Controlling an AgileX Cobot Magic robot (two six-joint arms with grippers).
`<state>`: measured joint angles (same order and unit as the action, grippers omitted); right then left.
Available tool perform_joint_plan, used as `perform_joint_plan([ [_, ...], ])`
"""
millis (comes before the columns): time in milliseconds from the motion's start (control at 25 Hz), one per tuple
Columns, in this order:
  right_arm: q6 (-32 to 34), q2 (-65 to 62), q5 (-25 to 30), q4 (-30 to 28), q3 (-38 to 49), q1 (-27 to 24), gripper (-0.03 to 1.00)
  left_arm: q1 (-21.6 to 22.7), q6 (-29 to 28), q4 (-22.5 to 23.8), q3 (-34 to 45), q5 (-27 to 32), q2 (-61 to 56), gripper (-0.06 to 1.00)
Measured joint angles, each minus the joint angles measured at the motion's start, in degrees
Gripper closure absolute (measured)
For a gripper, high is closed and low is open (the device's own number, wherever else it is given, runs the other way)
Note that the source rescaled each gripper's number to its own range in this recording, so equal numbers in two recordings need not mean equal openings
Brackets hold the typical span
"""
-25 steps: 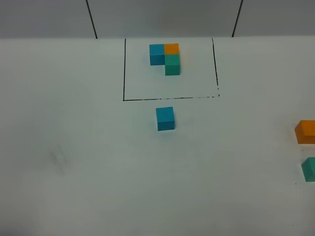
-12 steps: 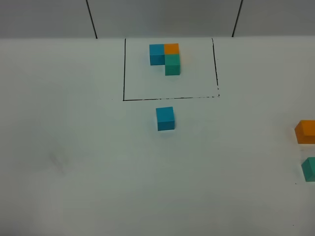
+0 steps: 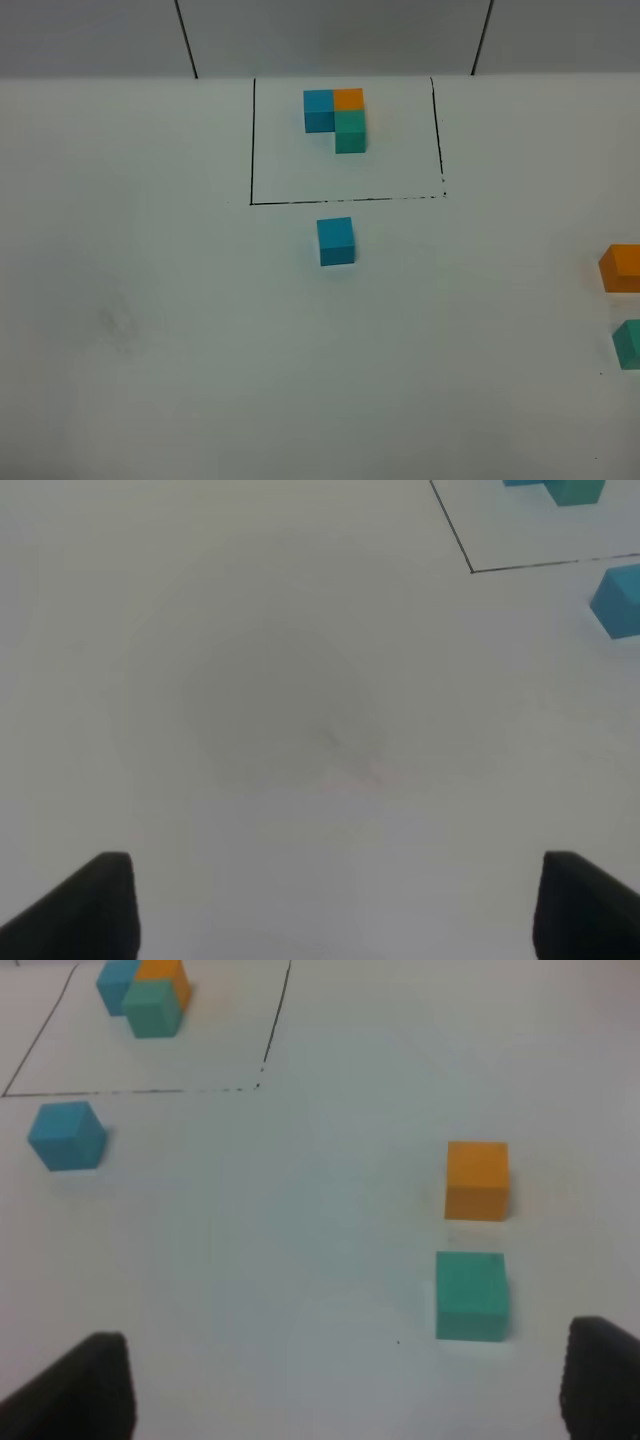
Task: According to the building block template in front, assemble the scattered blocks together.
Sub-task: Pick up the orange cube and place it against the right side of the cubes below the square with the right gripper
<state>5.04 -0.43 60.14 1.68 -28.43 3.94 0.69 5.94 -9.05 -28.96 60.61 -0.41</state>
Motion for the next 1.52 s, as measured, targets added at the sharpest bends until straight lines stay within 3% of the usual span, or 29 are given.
perform_joint_plan([
  [280,0.0,0.0,0.0,0.0,0.0,0.0,0.24,0.0,-3.9,1.6,0.0,0.0,0.0,0.23],
  [1280,0.1,0.0,0.0,-0.3,0.0,0.0,0.24,0.0,-4.1,2.0,0.0,0.0,0.0,0.23],
  [1400,1.9,2.1,-0.1,-2.2,-0.2,0.0,0.20,0.0,-4.1,2.0,0.0,0.0,0.0,0.23],
  [1520,3.2,12.1,-2.0,-5.2,-1.2,0.0,0.12,0.0,-4.1,2.0,0.0,0.0,0.0,0.23],
])
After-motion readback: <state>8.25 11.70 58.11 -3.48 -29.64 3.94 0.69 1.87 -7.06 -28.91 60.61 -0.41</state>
